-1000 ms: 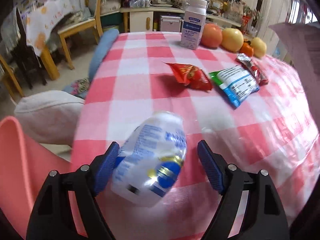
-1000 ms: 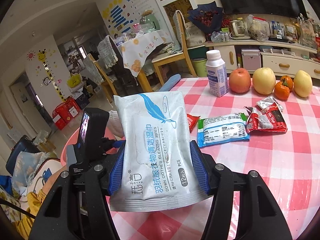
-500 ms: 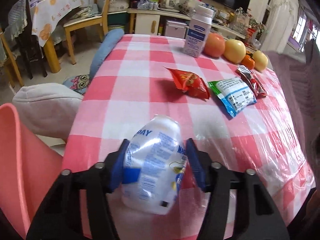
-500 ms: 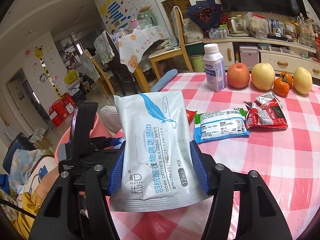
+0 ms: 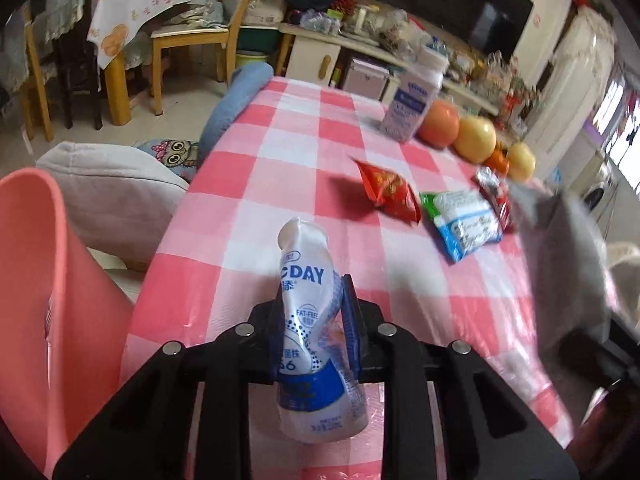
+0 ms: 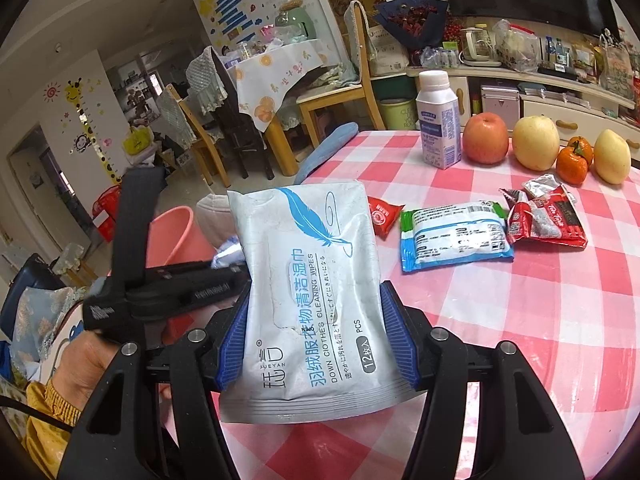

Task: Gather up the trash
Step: 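Carry the yogurt bottle and wipes pack over the pink bucket and open both tools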

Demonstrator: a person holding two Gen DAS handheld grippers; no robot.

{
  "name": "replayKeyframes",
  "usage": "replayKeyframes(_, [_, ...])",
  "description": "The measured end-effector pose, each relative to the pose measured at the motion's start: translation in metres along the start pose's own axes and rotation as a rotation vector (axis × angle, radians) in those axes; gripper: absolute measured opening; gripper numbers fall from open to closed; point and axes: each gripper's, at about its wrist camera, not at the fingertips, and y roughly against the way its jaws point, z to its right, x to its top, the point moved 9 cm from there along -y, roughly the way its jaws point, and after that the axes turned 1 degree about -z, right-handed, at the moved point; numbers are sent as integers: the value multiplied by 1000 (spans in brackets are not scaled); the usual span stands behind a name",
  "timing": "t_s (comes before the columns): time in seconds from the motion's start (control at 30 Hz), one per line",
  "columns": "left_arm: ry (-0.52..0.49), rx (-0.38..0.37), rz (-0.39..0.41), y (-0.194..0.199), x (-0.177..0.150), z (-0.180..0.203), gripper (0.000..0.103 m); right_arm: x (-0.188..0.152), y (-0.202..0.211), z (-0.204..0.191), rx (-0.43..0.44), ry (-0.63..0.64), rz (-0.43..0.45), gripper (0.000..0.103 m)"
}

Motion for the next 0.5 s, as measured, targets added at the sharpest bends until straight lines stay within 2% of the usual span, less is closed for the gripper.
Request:
replayKeyframes(0.1, [43, -32, 35, 12, 6, -4, 25, 2, -3, -5, 5, 1, 1, 61])
replayKeyframes(0.23, [74, -32, 90, 33, 14, -14, 25, 9, -6, -14, 24, 6, 1, 61])
replayKeyframes(0.4, [136, 16, 178, 68, 25, -44, 26, 21, -14, -45, 82, 22, 2, 61])
replayKeyframes(0.5, [201, 74, 222, 87, 28, -76, 26, 29, -23, -75, 127, 46, 0, 61])
